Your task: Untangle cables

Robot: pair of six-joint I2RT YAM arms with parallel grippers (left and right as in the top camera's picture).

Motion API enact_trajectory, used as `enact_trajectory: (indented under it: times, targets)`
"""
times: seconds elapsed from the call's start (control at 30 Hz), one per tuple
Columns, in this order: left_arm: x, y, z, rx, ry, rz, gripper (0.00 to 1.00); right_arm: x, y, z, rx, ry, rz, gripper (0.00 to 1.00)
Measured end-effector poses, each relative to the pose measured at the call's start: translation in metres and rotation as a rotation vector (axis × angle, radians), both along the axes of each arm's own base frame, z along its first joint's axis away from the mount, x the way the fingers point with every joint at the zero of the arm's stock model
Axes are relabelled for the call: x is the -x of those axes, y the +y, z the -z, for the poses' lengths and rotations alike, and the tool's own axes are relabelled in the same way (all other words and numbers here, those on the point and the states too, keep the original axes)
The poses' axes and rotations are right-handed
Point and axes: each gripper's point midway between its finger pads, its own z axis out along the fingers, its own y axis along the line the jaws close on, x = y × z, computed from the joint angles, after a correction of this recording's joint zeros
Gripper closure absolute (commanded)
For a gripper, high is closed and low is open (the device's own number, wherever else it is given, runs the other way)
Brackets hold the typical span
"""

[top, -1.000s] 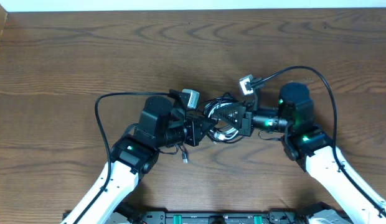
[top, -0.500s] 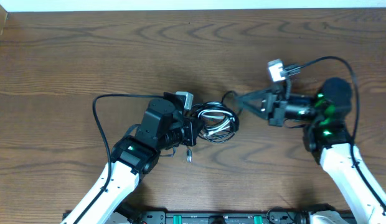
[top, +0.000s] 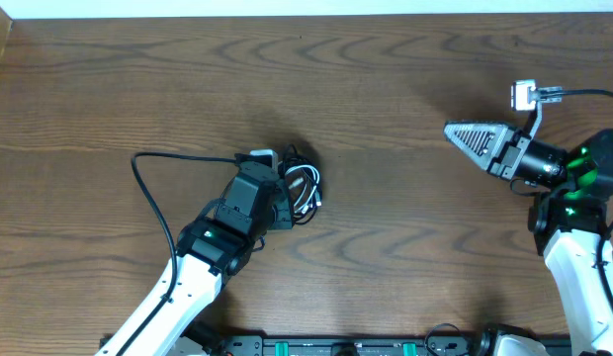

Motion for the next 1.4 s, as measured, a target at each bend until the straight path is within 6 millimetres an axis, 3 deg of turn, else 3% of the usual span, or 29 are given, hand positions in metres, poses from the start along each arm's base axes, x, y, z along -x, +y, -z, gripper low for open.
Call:
enact_trajectory:
  times: [0.17,0.33,0.5,0.77,1.07,1.4]
  targets:
    - [0.001,-0.032,-0.015,0.152,-0.013,0.111,0.92,0.013,0.026,0.007,0.013,0.0,-0.102,0.76]
    - [0.001,-0.065,-0.043,0.314,-0.071,0.241,0.92,0.027,0.057,0.029,0.049,0.03,-0.187,0.63]
    - [0.004,-0.075,-0.052,0.368,-0.08,0.288,0.92,0.036,0.083,0.057,0.131,0.042,-0.204,0.63]
    - [0.007,-0.078,-0.053,0.403,-0.052,0.285,0.92,0.048,0.125,0.072,0.234,-0.033,-0.225,0.67]
    - [0.007,-0.078,-0.053,0.406,-0.05,0.281,0.92,0.038,0.139,0.081,0.288,0.004,-0.123,0.7]
    - [0.016,-0.086,-0.056,0.398,-0.076,0.399,0.92,0.021,0.138,0.062,0.219,0.028,-0.032,0.71]
